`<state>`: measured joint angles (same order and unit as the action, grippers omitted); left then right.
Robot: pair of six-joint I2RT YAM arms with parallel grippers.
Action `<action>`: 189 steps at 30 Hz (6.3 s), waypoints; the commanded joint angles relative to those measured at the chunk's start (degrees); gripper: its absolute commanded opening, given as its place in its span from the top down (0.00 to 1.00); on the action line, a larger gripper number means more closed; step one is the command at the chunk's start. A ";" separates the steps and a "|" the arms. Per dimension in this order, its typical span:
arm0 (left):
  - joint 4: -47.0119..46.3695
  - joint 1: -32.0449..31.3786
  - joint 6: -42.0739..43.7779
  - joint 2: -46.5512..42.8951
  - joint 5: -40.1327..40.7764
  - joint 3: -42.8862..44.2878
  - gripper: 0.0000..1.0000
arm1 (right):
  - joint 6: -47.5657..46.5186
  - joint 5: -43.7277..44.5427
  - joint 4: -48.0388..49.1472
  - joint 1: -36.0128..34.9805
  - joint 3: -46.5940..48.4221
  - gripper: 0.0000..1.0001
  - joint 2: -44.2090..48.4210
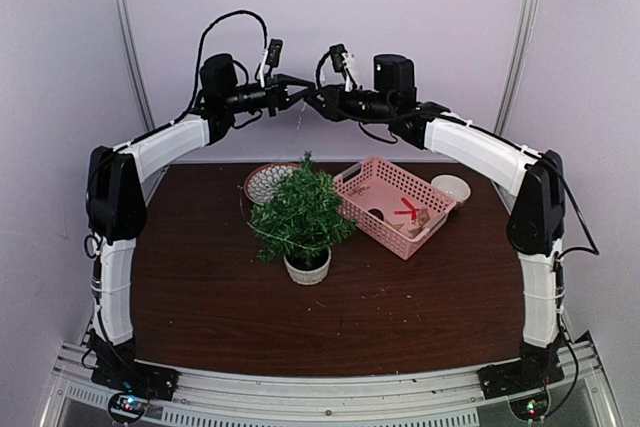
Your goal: Decorate the small christmas tree
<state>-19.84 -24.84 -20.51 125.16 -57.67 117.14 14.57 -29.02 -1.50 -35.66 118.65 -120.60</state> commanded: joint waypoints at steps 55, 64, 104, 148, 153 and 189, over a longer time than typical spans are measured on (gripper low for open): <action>-4.10 -0.21 -4.08 -0.08 0.84 -1.30 0.96 | -0.96 5.07 11.93 0.33 -11.11 1.00 6.01; -4.04 3.47 -5.09 -5.24 5.97 -6.97 0.45 | -1.65 6.78 11.97 0.33 -11.72 1.00 7.08; 20.32 -10.20 0.08 -64.33 36.12 -80.40 0.56 | -1.58 7.97 11.11 0.77 -6.62 1.00 6.20; 15.23 -11.36 -1.67 -59.55 33.57 -78.38 0.65 | -1.33 6.72 11.34 0.72 -7.20 1.00 6.60; 13.24 -11.69 -1.89 -57.85 32.98 -78.37 0.68 | -1.30 6.68 11.51 0.77 -7.46 1.00 6.60; 28.12 -11.99 1.78 -61.72 35.86 -63.89 1.00 | -3.45 6.72 11.41 0.77 -12.01 1.00 10.38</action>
<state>8.54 -36.60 -20.45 62.98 -23.31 50.13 11.84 -22.26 9.13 -35.27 107.57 -112.71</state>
